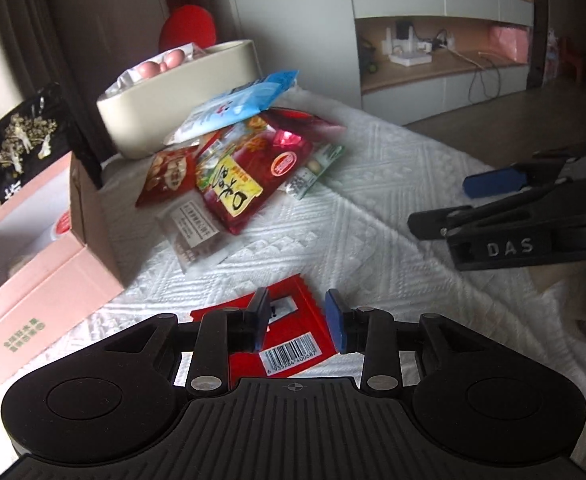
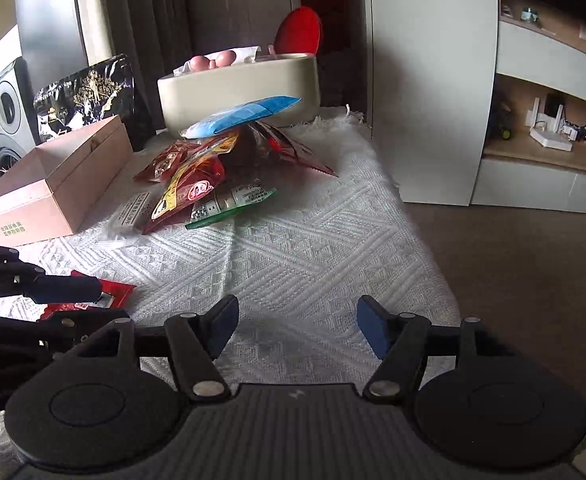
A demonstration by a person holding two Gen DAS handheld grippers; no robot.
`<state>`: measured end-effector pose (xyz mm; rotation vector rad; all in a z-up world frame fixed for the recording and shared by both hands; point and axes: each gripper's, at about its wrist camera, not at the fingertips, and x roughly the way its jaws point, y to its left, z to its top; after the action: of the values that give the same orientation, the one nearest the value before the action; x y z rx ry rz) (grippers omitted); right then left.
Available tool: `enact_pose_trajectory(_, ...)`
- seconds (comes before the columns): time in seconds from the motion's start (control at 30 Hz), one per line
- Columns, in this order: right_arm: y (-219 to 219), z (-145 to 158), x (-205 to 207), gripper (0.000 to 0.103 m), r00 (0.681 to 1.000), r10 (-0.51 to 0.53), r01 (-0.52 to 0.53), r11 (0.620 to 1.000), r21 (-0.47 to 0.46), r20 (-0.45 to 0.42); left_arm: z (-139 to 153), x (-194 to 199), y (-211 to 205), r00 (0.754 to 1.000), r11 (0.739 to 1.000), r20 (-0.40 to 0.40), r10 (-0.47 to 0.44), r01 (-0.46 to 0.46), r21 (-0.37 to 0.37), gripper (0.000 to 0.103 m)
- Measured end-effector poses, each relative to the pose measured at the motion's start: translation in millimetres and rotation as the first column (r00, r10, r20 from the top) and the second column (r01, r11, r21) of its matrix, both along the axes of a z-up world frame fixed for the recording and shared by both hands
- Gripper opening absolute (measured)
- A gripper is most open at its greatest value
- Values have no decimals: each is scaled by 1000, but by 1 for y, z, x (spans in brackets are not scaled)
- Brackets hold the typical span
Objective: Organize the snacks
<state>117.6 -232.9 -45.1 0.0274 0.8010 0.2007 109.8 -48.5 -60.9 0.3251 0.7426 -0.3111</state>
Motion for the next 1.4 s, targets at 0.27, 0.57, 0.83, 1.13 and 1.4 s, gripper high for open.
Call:
enact_pose_trajectory(0.27,-1,0,-1,75,1000,1,-1,999,32,1,7,-11,59,981,978,10,196,-196,76,37)
enact_pose_trajectory(0.57,-1,-1,-1,80,1000,9,-9,999,43,0,13,0,125,896,825,-265,357,-435,-360,33)
enact_pose_trajectory(0.83,-3,-1,-1,81,1000,7,-7,998,64,0,33,-9,114,919,882,-112,378,-394,-257,35)
enact_pose_trajectory(1.13,40,11,2,82,971,237,-238,971,17,27,17,-48,151,886,828,-238,399,-459,-323,33)
enact_pose_trajectory(1.4,157,18,40,23,847,530,-528,847,63,-29,12,-48,178,874,786,-238,424,-486,-381,33)
